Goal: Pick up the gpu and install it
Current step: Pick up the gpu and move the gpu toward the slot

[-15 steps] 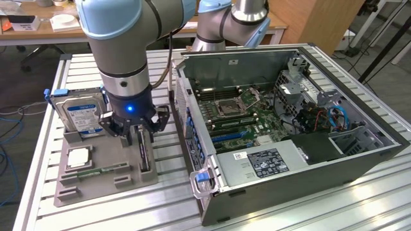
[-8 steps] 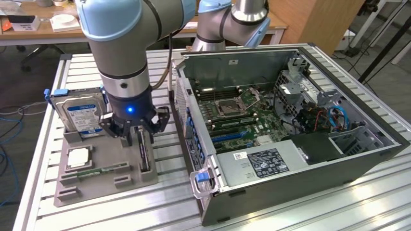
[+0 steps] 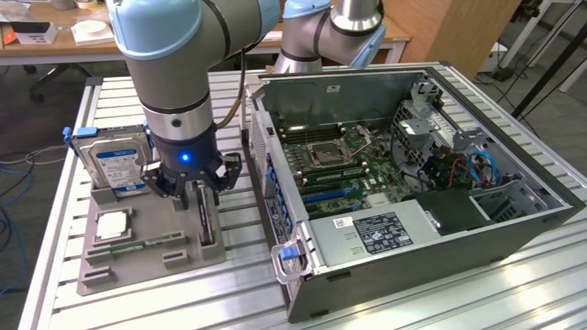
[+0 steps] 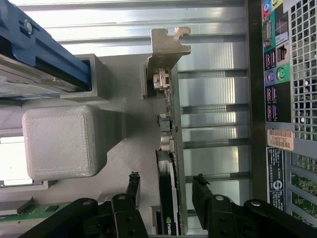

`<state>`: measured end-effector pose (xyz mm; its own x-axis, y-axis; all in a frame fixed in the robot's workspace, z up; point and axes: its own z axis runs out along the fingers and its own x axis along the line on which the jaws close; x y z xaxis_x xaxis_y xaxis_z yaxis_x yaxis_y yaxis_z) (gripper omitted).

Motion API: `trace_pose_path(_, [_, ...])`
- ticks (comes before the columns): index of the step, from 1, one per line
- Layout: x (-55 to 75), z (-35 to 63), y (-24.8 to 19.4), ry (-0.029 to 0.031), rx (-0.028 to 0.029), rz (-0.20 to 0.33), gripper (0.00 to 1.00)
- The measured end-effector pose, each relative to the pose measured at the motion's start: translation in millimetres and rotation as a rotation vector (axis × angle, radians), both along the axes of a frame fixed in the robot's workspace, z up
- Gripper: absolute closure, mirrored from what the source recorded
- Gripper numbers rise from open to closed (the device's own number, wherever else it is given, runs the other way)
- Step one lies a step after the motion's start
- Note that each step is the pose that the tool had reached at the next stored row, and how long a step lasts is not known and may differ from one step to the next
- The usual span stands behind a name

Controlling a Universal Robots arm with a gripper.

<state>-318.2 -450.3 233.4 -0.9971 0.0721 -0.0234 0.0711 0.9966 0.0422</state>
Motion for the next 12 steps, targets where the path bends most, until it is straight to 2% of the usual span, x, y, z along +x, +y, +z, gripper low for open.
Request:
trace_pose_path(7, [0.0,0.0,0.0,-0.0001,0.0,0.0,0.47])
trace_pose_path(8, [0.0,0.0,0.0,-0.0001,0.0001,0.0,0.54])
trace_pose_path(12, [0.5,-0.1,0.0,-0.0002,0.0002,0.0,0.54])
